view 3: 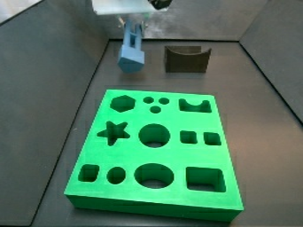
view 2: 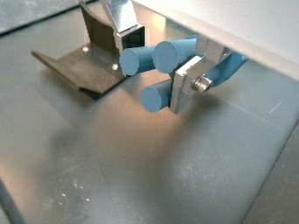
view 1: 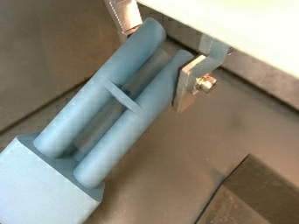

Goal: Pick up the 3 prong object. Move up. Rotate the 3 prong object. Place the 3 prong object on the fixture. Regrasp the 3 prong object. Move to above the board. Insert the 3 prong object.
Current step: Place the 3 prong object on the fixture.

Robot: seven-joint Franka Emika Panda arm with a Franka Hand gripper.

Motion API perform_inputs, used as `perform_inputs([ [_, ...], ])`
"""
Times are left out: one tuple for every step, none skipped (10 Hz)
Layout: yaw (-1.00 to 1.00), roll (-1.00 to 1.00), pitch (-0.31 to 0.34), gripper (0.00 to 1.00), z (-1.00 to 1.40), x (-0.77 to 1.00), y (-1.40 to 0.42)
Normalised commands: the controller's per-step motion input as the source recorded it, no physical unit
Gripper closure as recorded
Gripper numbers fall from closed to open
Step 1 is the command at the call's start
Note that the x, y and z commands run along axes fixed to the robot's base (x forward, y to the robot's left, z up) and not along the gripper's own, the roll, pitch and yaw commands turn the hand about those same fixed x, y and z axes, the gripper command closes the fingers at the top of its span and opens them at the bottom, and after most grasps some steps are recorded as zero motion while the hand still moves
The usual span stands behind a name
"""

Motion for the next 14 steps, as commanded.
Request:
perform_inputs([
  [0.01, -0.05, 0.021, 1.00, 1.00, -0.01, -0.01],
  [0.02, -0.06, 0.023, 1.00, 1.00, -0.01, -0.01],
  [0.02, -0.08, 0.024, 1.00, 1.00, -0.02, -0.01],
  [0.02, -0.08, 0.022, 1.00, 1.00, -0.02, -0.01],
  [0.02, -0.10, 0.023, 1.00, 0.94, -0.02, -0.01],
  [0.02, -0.11, 0.024, 1.00, 0.79, -0.02, -0.01],
  [0.01, -0.12, 0.029, 1.00, 0.60, -0.01, -0.01],
  [0.01, -0.13, 0.030, 1.00, 0.50, 0.00, -0.01],
  [0.00, -0.15, 0.042, 1.00, 0.26, 0.00, -0.01],
  [0.09, -0.05, 0.154, 1.00, -0.32, 1.00, -0.69],
  [0.08, -0.04, 0.155, 1.00, -0.37, 1.00, -0.67],
  [0.09, 0.02, 0.119, 1.00, -0.34, 1.00, -0.59],
  [0.06, 0.06, 0.089, 1.00, -0.28, 1.00, -0.50],
  [0.05, 0.07, 0.079, 1.00, -0.27, 1.00, -0.47],
])
